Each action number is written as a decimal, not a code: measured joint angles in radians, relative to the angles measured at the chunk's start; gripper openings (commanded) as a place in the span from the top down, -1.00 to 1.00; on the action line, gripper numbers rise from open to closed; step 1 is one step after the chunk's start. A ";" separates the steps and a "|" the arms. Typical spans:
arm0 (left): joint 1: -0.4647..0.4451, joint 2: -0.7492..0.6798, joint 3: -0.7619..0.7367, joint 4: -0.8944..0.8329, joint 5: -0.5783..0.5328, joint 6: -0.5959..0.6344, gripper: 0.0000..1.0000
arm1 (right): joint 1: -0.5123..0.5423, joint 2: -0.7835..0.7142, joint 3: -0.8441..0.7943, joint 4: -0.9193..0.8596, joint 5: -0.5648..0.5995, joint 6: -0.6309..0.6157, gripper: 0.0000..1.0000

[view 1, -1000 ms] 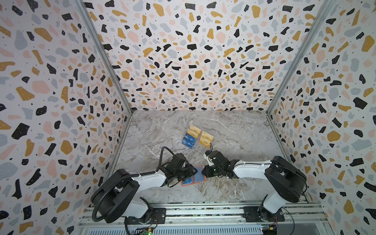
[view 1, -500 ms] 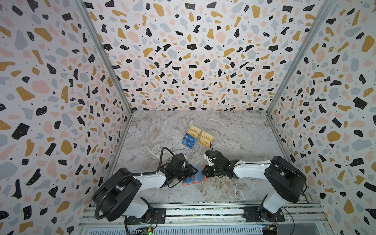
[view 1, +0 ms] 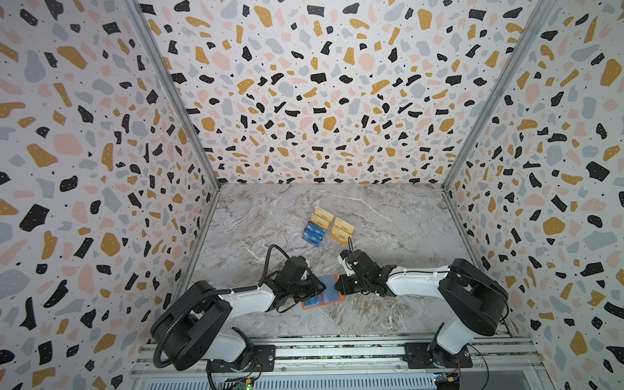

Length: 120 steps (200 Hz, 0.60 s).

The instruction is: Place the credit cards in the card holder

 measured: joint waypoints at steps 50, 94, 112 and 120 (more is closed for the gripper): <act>0.000 -0.046 0.017 -0.048 0.000 0.021 0.25 | 0.002 0.000 -0.002 0.005 0.000 0.000 0.73; 0.000 -0.031 0.018 -0.047 0.001 0.021 0.25 | 0.002 0.000 -0.007 0.014 0.000 0.003 0.73; 0.000 -0.005 0.018 -0.032 0.008 0.021 0.24 | 0.002 0.000 -0.007 0.014 -0.001 0.003 0.73; 0.000 0.008 0.018 -0.021 0.014 0.021 0.24 | 0.002 0.000 -0.007 0.014 -0.001 0.003 0.73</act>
